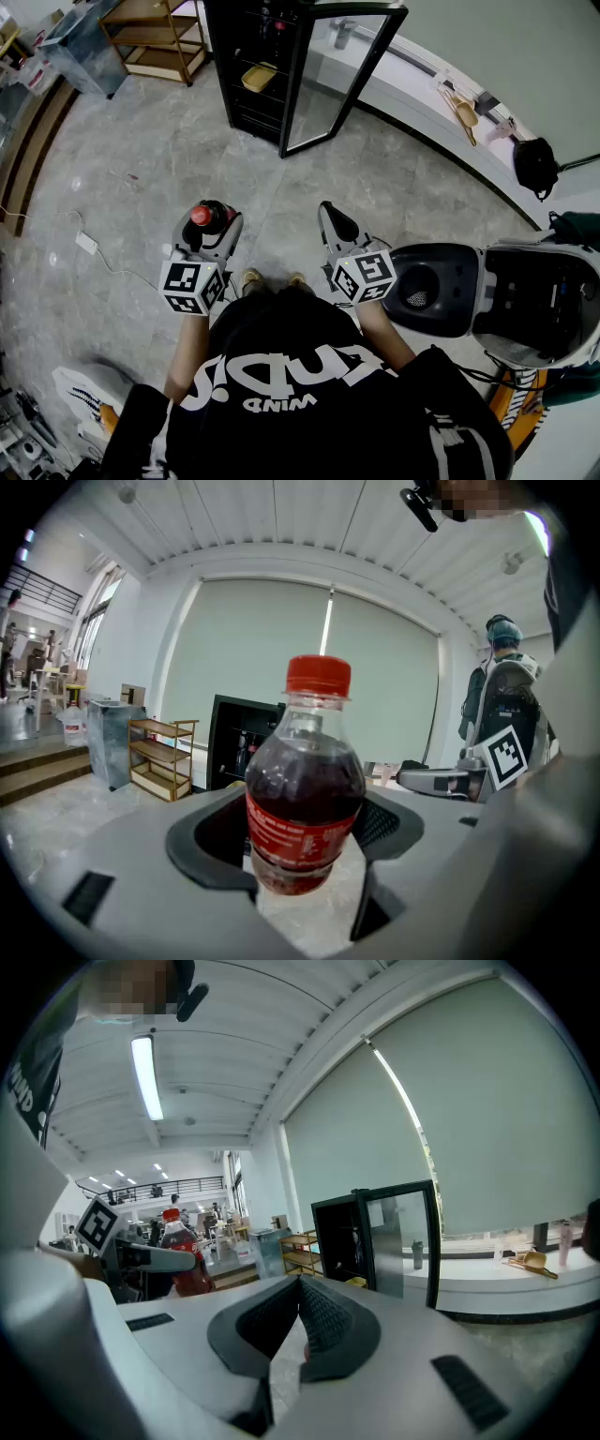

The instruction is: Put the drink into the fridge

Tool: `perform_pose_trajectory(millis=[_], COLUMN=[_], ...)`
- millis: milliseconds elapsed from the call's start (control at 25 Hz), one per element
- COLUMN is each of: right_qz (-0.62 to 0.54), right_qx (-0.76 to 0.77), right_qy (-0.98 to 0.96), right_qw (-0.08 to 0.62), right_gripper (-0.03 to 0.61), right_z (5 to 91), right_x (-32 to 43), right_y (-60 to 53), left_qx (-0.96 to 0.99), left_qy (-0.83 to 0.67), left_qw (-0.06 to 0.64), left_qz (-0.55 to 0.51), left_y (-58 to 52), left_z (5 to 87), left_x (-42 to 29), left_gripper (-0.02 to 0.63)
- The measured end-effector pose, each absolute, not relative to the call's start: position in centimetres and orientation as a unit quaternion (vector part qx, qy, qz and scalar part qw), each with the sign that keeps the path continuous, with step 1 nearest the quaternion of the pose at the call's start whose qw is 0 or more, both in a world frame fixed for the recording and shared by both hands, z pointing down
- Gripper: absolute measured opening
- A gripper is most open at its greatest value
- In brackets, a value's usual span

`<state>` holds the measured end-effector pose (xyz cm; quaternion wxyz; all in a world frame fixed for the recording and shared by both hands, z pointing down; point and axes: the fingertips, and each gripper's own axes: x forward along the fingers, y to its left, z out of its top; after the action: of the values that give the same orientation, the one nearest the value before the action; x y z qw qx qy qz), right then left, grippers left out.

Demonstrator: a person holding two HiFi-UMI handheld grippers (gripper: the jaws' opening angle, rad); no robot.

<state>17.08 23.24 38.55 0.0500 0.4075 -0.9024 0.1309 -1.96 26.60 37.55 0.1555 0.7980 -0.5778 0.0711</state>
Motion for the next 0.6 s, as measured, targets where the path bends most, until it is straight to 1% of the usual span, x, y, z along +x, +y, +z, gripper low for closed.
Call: perform_pose_trajectory(millis=[320,600], right_qz=[0.138,0.139], right_qx=[0.404,0.414], right_qy=[-0.904,-0.898], right_qw=[0.034,0.045], right_gripper=[0.016,0.015], right_z=[38.1,38.6], right_x=[16.1,14.4], right_y=[23.1,23.2], left_qx=[0.804,0.815], left_qy=[-0.569,-0.55], left_qw=[0.156,0.165], left_qz=[0.072,0.07], left_y=[26.5,25.8], left_z=[37.4,37.4], left_x=[-2.2,-3.6], left_gripper=[0.319,0.318])
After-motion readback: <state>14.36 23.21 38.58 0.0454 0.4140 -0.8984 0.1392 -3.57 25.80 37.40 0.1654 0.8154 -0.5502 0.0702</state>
